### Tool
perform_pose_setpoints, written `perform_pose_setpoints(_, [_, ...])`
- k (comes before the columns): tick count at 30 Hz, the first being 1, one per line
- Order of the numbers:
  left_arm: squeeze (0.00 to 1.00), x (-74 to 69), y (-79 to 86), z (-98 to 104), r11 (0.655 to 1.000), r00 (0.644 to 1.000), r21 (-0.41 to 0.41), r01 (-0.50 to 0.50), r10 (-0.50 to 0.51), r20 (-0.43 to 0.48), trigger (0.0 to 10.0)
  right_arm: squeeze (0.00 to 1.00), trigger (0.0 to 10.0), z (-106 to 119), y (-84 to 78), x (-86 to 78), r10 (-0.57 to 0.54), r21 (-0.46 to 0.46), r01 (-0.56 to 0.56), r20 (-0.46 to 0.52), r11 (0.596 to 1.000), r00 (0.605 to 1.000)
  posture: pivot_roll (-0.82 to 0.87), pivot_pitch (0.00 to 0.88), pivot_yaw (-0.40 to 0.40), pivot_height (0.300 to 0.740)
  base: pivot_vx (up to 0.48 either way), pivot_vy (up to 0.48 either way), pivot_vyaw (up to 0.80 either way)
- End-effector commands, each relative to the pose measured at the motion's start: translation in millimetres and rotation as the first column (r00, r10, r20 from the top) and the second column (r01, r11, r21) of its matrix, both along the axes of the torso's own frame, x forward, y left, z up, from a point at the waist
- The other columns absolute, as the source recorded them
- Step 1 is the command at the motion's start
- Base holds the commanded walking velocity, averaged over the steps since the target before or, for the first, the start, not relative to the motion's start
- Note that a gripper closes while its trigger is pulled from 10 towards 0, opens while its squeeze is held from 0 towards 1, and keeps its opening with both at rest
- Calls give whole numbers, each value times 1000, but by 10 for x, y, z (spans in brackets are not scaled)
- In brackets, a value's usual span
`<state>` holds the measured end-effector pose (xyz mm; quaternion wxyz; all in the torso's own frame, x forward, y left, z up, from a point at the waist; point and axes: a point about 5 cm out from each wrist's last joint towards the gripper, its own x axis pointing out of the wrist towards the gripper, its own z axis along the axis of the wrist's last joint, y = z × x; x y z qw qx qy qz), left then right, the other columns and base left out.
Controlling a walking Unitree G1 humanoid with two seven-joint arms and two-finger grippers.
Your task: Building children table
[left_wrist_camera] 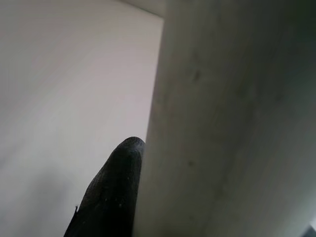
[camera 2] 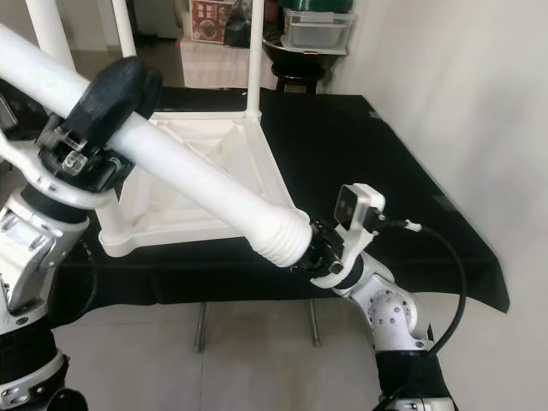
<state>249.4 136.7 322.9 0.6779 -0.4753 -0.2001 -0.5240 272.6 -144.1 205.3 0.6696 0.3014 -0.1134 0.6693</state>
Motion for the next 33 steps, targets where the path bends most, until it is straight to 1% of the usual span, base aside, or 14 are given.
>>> perform_pose_setpoints(1, [0,-105,-75,87,999,997,2,53,-53,58,0,0,10000,-85,83,16,11,-112,-13,-22,994,1000,-239,0,-70,740,0,0,0])
perform_pose_setpoints(8, [0,-107,-8,100,1000,998,-9,12,-11,57,0,0,10000,-100,127,63,-39,-111,35,-40,993,998,-236,0,-74,740,0,0,0])
perform_pose_setpoints(9, [0,-103,28,110,1000,998,-14,-6,7,61,0,1000,10000,-105,130,95,-56,-95,49,-74,994,996,-236,0,-81,740,0,0,0])
perform_pose_setpoints(11, [0,-94,145,165,998,996,-31,-47,49,81,0,1000,10000,-133,131,116,-81,-97,71,-99,993,992,-233,0,-84,740,0,0,0])
perform_pose_setpoints(12, [0,-94,145,165,998,996,-31,-47,49,81,0,1000,10000,-133,131,116,-81,-97,71,-99,993,992,-233,0,-84,740,0,0,0])
perform_pose_setpoints(14, [0,-108,265,233,996,990,-31,-81,84,114,0,1000,10000,-165,116,111,-103,-111,91,-107,990,989,-235,0,-88,740,0,0,0])
perform_pose_setpoints(15, [0,-108,265,233,996,990,-31,-81,84,114,0,1000,10000,-165,116,111,-103,-111,91,-107,990,989,-235,0,-88,740,0,0,0])
perform_pose_setpoints(18, [0,-136,393,312,993,982,-35,-114,118,146,0,1000,10000,-194,89,85,-112,-121,98,-113,988,987,-233,0,-89,740,0,0,0])
perform_pose_setpoints(19, [0,-194,536,592,985,961,-30,-167,170,218,0,1000,10000,-238,17,64,-161,-152,142,-121,978,979,-238,0,-86,740,0,0,0])
perform_pose_setpoints(22, [0,-220,576,694,982,952,-28,-185,186,244,0,1000,10000,-255,-12,62,-187,-162,165,-129,973,974,-238,0,-86,740,0,0,0])
perform_pose_setpoints(25, [0,-263,627,841,978,935,-22,-207,204,291,0,1000,10000,-343,-70,64,-264,-204,232,-151,951,953,-246,0,-86,740,0,0,0])
perform_pose_setpoints(29, [0,-272,635,868,977,931,-19,-210,206,301,0,1000,10000,-385,-83,58,-287,-233,248,-151,940,946,-246,0,-86,740,0,0,0])
perform_pose_setpoints(31, [0,-265,623,905,972,923,39,-231,206,325,0,1000,10000,-485,-245,148,-476,-381,415,-79,826,876,-243,0,-86,740,0,0,0])
perform_pose_setpoints(33, [0,-265,623,905,972,923,39,-231,206,325,0,1000,10000,-485,-245,148,-476,-381,415,-79,826,876,-243,0,-86,740,0,0,0])
